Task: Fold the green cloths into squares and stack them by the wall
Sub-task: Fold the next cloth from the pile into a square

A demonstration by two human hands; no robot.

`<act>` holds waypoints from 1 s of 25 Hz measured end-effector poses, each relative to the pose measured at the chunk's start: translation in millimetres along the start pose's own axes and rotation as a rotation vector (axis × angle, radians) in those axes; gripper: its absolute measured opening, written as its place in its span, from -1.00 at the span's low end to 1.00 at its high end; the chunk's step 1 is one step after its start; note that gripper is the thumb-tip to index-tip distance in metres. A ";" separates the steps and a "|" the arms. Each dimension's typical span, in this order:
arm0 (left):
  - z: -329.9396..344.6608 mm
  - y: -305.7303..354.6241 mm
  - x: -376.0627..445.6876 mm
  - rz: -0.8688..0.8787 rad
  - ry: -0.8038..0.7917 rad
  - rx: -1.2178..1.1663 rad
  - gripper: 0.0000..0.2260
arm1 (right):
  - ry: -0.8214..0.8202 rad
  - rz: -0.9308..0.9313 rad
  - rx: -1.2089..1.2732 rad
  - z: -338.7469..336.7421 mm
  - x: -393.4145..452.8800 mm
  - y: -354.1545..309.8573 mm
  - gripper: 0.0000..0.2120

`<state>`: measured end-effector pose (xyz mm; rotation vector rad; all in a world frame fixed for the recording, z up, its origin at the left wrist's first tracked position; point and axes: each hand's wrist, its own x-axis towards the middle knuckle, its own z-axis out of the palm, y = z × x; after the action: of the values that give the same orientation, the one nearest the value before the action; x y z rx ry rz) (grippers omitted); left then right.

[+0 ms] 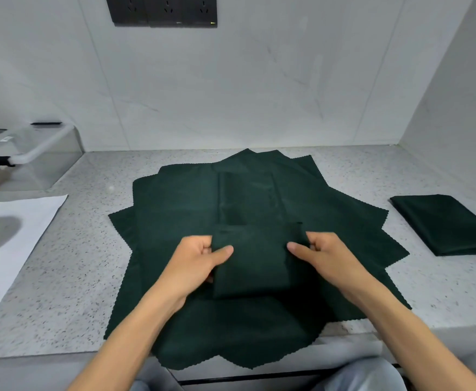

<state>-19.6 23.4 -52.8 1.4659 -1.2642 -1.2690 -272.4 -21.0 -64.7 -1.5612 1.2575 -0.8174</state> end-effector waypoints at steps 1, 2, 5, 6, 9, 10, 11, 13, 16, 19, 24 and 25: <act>-0.1 1.3 13.8 -0.028 0.055 0.047 -0.86 | 0.039 0.057 -0.095 2.2 13.6 -1.9 -0.74; 1.0 1.5 24.3 -0.056 0.091 0.088 -0.81 | 0.080 0.098 -0.189 3.2 24.2 0.5 -0.67; 2.8 -7.5 39.5 -0.066 0.149 0.120 -0.91 | 0.193 0.080 -0.503 9.9 38.4 12.3 -0.55; 3.0 -13.9 42.1 -0.045 0.158 0.159 -0.76 | 0.231 0.055 -0.600 14.2 37.7 14.1 -0.58; 4.1 -31.1 43.7 0.097 0.213 0.384 -0.66 | 0.328 -0.003 -0.829 27.7 34.8 19.0 -0.69; 4.6 -34.2 43.0 0.135 0.237 0.426 -0.70 | 0.346 -0.014 -0.859 30.5 35.1 20.4 -0.71; 5.7 -35.6 41.9 0.171 0.258 0.450 -0.73 | 0.363 -0.016 -0.862 31.6 35.9 21.1 -0.72; 8.5 -35.1 43.0 0.220 0.301 0.473 -0.77 | 0.388 -0.024 -0.845 30.4 38.8 23.4 -0.70; 12.6 -32.6 45.9 0.235 0.345 0.505 -0.81 | 0.424 -0.056 -0.845 25.8 44.8 23.6 -0.67; 13.2 -29.7 49.2 0.196 0.338 0.557 -0.79 | 0.400 -0.040 -0.853 23.9 52.3 20.9 -0.66; 13.2 -29.4 40.6 0.135 0.195 0.764 -0.59 | 0.438 0.050 -0.861 30.2 50.3 18.5 -0.68; 17.8 -33.2 36.6 0.152 0.236 0.913 -0.59 | 0.453 0.059 -0.861 31.8 48.9 18.5 -0.67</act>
<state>-31.4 -6.1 -94.6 1.9951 -1.8536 -0.3663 -237.7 -60.8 -95.6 -2.0400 2.1676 -0.6330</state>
